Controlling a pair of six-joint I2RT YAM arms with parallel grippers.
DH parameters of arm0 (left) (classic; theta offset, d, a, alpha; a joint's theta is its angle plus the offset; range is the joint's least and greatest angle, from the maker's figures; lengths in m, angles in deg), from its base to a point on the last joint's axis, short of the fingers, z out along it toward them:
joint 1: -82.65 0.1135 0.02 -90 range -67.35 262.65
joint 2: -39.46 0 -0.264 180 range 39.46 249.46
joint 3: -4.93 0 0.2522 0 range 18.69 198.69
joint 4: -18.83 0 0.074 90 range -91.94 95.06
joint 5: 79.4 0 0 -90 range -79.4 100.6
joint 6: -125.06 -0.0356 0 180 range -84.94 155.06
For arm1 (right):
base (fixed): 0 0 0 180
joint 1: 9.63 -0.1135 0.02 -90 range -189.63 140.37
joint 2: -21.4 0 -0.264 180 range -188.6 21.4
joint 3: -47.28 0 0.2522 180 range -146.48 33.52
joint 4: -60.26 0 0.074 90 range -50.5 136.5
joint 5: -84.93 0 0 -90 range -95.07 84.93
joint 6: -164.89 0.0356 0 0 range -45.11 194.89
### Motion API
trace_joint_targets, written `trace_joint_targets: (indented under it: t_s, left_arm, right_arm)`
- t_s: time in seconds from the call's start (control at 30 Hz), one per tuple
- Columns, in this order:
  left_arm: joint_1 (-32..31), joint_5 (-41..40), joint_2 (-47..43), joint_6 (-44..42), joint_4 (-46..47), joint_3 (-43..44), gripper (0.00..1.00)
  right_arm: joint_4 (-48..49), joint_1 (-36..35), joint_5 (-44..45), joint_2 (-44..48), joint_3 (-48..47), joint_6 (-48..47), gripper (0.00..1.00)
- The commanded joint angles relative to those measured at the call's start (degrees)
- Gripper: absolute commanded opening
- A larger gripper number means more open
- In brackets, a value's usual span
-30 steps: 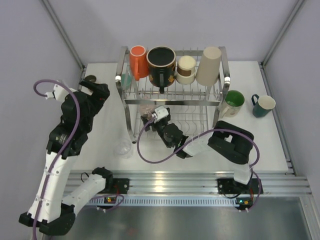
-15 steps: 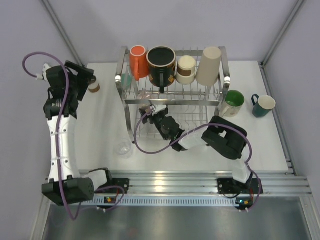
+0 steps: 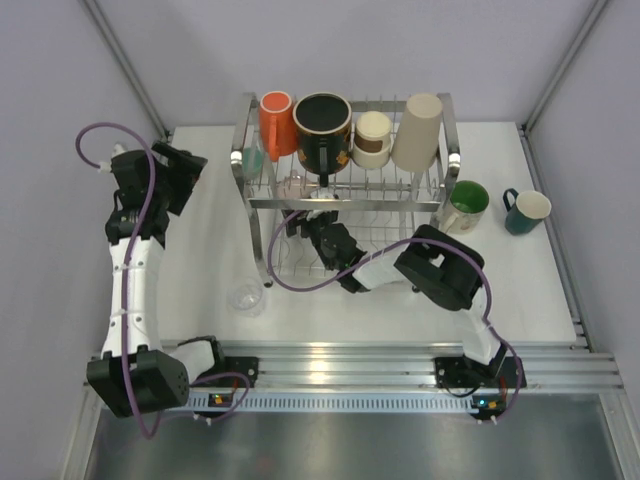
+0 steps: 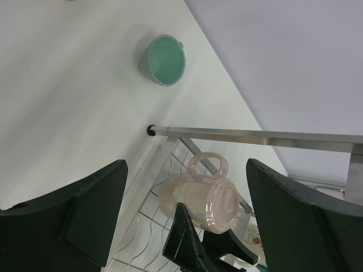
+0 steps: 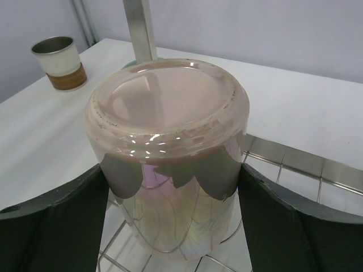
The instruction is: Load the cups into the dish rack
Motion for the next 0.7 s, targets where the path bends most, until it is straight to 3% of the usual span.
trace_joint_targets:
  t_s: [0.0, 0.2, 0.4, 0.57, 0.67]
  left_arm:
    - [0.29, 0.05, -2.78, -1.43, 4.56, -2.67, 0.91]
    - [0.29, -0.39, -5.33, -2.21, 5.44, -7.42, 0.91]
    - [0.29, -1.62, -7.09, -4.06, 5.27, -11.03, 0.91]
    - [0.29, -2.14, -7.8, -5.64, 3.87, -13.93, 0.9]
    - [0.2, -4.08, -8.06, -6.61, 2.28, -16.04, 0.9]
  right_arm:
    - [12.69, 1.42, -0.93, 0.61, -4.04, 3.09, 0.04]
    - [11.99, 1.69, -1.46, -1.06, -5.89, 2.92, 0.1]
    - [11.11, 1.95, -1.99, -3.08, -8.61, 1.42, 0.23]
    - [10.14, 2.39, -1.2, -3.08, -9.23, 1.07, 0.54]
    - [9.7, 3.0, -1.11, -2.56, -8.53, 1.42, 0.62]
